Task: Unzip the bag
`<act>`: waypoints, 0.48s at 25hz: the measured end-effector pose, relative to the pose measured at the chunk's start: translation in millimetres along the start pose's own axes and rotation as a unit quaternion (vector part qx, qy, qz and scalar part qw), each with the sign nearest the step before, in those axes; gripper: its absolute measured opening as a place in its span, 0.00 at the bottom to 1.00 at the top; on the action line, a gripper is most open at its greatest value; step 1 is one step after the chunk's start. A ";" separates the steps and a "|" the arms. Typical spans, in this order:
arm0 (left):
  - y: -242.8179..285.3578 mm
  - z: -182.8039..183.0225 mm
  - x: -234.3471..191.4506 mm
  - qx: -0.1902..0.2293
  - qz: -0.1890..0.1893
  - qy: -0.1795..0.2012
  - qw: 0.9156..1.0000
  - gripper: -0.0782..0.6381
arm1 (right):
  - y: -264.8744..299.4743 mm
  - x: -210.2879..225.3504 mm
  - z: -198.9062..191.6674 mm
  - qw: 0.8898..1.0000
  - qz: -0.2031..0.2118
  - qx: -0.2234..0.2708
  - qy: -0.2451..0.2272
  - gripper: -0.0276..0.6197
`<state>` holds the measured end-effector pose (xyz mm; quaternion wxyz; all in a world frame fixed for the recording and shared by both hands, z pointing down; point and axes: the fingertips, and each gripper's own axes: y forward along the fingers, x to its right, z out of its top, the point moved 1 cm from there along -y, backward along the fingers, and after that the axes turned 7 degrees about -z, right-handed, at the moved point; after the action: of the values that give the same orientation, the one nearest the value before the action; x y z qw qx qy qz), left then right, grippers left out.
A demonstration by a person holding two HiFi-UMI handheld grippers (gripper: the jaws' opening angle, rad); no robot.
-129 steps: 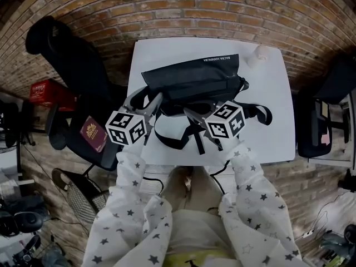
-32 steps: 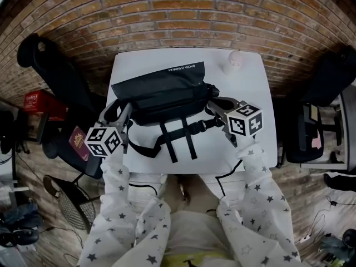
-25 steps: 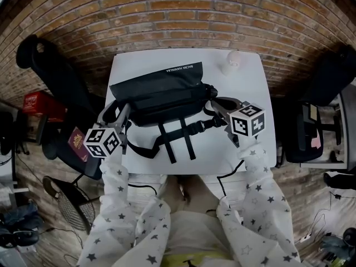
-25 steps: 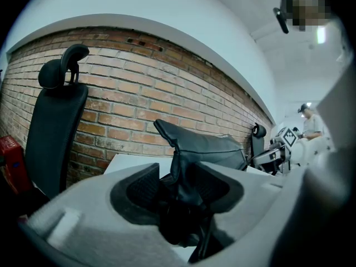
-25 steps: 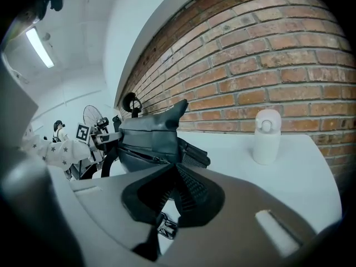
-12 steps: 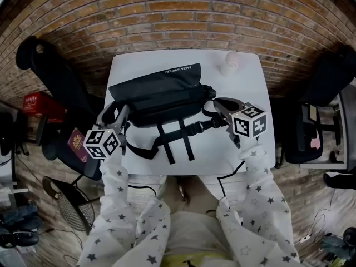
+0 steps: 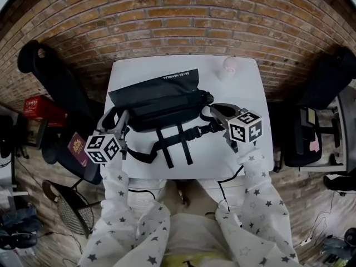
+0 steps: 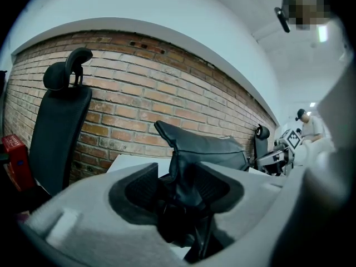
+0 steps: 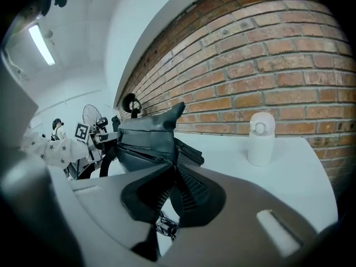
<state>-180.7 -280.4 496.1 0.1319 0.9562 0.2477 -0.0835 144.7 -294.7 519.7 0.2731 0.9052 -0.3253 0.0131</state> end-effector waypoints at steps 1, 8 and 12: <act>-0.6 0.3 0.7 -0.001 0.003 0.001 1.000 0.39 | -1.0 -0.3 2.5 1.000 0.000 0.007 0.002 0.10; -16.3 13.3 9.3 0.007 0.047 0.013 0.999 0.40 | -7.1 -3.1 20.3 0.999 -0.009 0.051 -0.009 0.19; -23.6 21.1 27.5 0.001 0.055 0.042 0.998 0.33 | -19.3 -4.1 37.9 0.996 -0.018 0.088 -0.016 0.18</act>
<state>-170.7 -254.3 464.9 0.1243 0.9712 0.2001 -0.0359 147.1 -299.1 477.3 0.1874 0.9316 -0.3108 0.0218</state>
